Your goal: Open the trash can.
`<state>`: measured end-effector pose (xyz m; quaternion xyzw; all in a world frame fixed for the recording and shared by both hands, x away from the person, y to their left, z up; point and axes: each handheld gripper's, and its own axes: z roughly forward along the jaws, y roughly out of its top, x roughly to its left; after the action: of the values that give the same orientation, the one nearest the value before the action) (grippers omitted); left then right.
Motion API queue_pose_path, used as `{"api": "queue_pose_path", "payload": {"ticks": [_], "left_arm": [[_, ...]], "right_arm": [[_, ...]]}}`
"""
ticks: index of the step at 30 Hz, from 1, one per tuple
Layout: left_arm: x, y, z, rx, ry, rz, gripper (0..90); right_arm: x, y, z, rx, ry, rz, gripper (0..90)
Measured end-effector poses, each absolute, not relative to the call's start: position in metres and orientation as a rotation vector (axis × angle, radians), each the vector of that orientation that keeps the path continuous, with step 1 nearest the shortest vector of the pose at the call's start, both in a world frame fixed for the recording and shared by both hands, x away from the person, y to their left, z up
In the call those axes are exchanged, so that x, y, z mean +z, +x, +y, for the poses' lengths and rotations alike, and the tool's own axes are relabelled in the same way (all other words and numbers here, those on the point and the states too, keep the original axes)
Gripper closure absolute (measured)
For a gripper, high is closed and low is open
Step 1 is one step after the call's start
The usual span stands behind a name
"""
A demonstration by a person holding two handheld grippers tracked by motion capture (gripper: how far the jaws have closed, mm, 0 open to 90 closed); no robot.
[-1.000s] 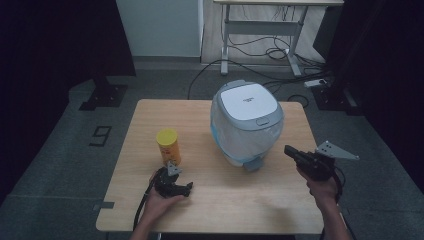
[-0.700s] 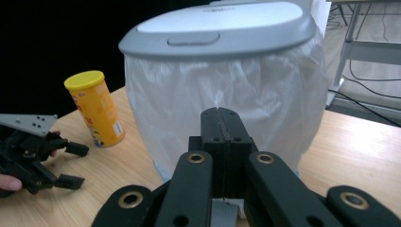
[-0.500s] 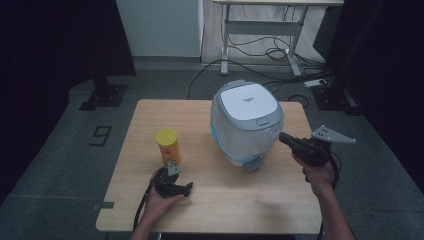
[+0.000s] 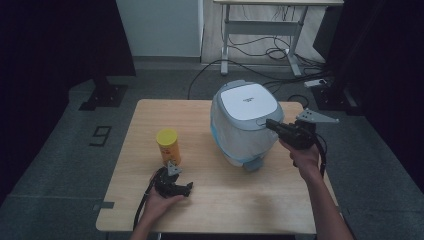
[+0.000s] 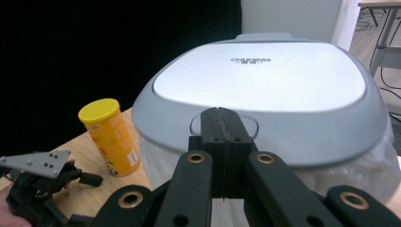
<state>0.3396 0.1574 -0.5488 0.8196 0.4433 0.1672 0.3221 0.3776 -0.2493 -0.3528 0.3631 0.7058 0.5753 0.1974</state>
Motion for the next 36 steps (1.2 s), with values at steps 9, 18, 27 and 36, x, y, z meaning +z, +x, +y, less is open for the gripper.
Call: {"api": "queue_pose_path", "payload": {"ticks": [9,18,27,36], "left_arm": [[-0.549,0.34,0.157,0.436,2.154,1.156,8.5],[-0.549,0.341,0.157,0.434,2.156,1.154,8.5],[-0.549,0.341,0.157,0.435,2.155,1.154,8.5],[-0.549,0.341,0.157,0.435,2.156,1.154,8.5]], "right_arm": [[-0.348,0.391,-0.244,1.601,1.032,1.98,89.3],[-0.351,0.393,-0.242,1.594,1.037,1.976,89.3],[-0.351,0.391,-0.24,1.567,1.036,1.973,89.5],[-0.352,0.39,-0.24,1.562,1.027,1.971,89.5]]}}
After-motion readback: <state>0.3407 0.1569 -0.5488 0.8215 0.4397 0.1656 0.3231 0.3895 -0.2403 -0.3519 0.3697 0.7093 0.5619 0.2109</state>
